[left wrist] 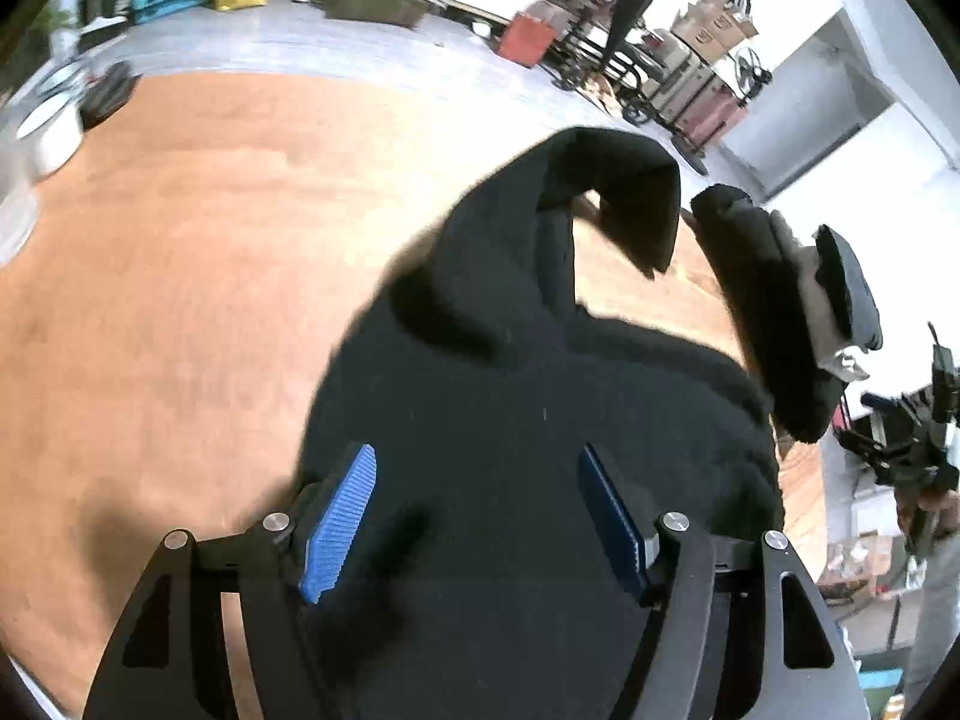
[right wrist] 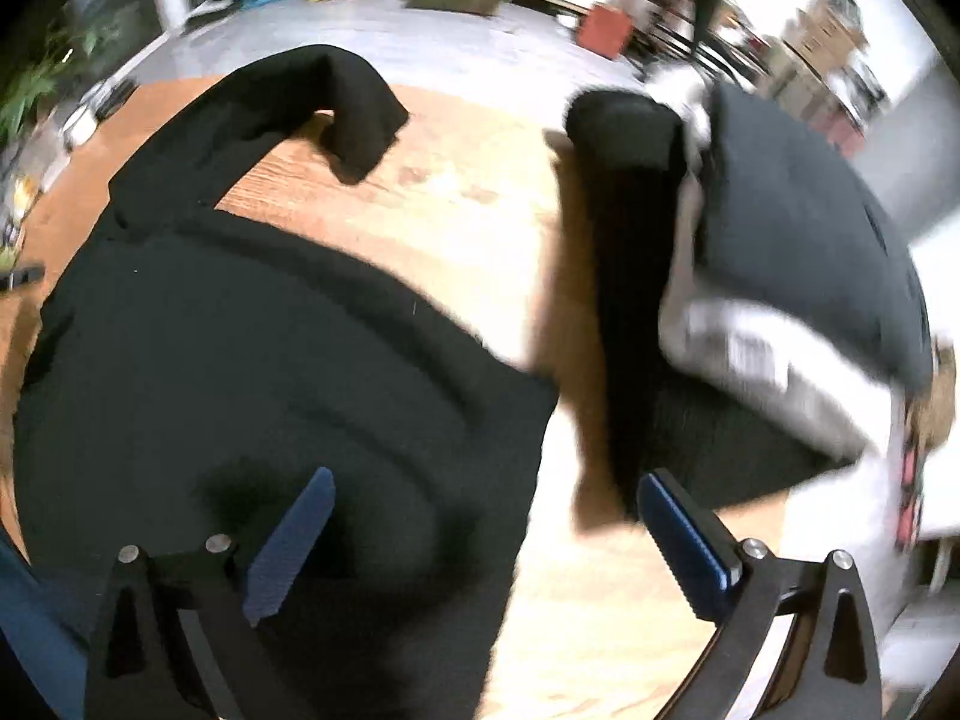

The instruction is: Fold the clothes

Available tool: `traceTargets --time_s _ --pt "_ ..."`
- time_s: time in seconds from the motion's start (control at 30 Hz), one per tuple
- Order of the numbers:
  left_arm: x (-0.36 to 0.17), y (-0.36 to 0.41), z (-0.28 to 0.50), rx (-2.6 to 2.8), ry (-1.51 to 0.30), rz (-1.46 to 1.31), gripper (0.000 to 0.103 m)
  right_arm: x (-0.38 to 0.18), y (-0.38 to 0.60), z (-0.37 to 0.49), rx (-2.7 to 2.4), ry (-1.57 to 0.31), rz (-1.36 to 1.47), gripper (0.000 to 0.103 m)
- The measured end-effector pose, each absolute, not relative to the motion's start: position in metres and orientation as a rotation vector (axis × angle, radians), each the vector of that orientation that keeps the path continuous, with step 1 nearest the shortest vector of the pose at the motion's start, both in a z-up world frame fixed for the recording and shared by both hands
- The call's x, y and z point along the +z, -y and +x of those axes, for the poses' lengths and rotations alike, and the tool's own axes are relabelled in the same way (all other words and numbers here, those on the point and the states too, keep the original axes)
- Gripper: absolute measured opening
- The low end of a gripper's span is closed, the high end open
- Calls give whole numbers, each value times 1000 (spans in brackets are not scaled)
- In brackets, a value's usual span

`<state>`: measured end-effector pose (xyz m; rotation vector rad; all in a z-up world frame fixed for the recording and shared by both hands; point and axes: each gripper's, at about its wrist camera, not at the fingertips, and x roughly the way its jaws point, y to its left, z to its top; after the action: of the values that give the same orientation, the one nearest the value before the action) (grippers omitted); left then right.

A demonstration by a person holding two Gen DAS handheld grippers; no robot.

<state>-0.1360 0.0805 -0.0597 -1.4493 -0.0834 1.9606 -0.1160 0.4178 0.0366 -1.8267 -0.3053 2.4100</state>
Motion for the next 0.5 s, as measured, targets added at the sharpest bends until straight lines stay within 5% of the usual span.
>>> traceTargets --time_s 0.1,0.13,0.17,0.5 --pt "-62 -76 -157 1956 158 -1407 71 32 -423 -146 2296 464 -1790 71" --pt "-63 -74 -164 1954 182 -1393 71 26 -433 -155 2274 421 -1822 47" --pt "-65 -72 -170 1952 201 -1379 71 20 -442 -164 2252 381 -1853 37" --pt "-95 -69 -199 2033 169 -1383 71 -58 -464 -198 2031 377 -2000 36"
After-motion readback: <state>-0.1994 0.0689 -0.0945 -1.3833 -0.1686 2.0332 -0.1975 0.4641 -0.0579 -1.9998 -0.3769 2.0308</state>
